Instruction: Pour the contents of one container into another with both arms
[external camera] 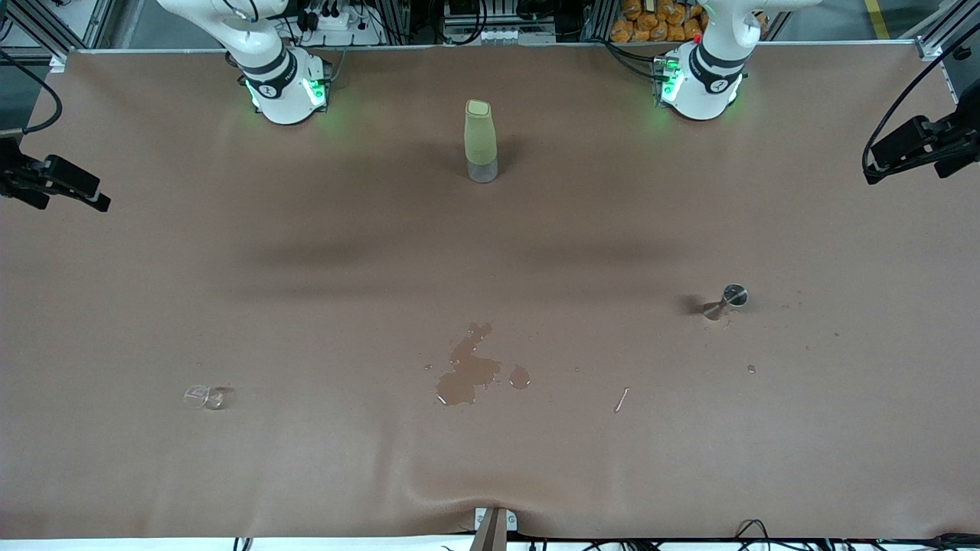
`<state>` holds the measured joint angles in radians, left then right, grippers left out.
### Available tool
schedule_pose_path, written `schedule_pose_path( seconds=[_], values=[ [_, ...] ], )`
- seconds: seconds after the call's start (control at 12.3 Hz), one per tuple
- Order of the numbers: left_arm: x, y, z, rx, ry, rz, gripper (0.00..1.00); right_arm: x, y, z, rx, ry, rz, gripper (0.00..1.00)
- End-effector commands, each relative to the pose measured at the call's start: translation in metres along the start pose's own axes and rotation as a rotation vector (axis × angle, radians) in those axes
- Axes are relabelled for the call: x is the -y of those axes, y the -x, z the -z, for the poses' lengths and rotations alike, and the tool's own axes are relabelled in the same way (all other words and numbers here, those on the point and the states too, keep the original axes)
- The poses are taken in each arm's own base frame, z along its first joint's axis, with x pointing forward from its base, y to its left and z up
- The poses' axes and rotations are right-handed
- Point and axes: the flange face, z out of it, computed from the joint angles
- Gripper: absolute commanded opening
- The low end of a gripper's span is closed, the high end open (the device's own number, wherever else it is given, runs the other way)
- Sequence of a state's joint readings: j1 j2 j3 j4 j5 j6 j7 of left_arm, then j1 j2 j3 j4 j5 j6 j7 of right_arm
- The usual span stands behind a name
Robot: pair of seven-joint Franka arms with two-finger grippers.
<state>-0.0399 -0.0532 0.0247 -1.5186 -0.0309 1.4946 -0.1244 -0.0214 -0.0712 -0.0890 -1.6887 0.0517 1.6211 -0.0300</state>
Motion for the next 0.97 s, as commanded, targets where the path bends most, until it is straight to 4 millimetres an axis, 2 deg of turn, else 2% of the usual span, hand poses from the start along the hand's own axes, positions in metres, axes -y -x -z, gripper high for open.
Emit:
schedule_pose_path(
  seconds=[0.0,0.89],
  values=[
    [-0.002,0.0068,0.0072,-0.006,-0.027,0.009,1.0,0.0098,0.0079,-0.0003,0.002,0.057,0.005,1.0],
    [-0.0045,0.0115,0.0099,-0.001,-0.126,-0.052,1.0,0.0077,0.0065,0.0016,-0.001,0.058,-0.004,1.0]
  ],
)
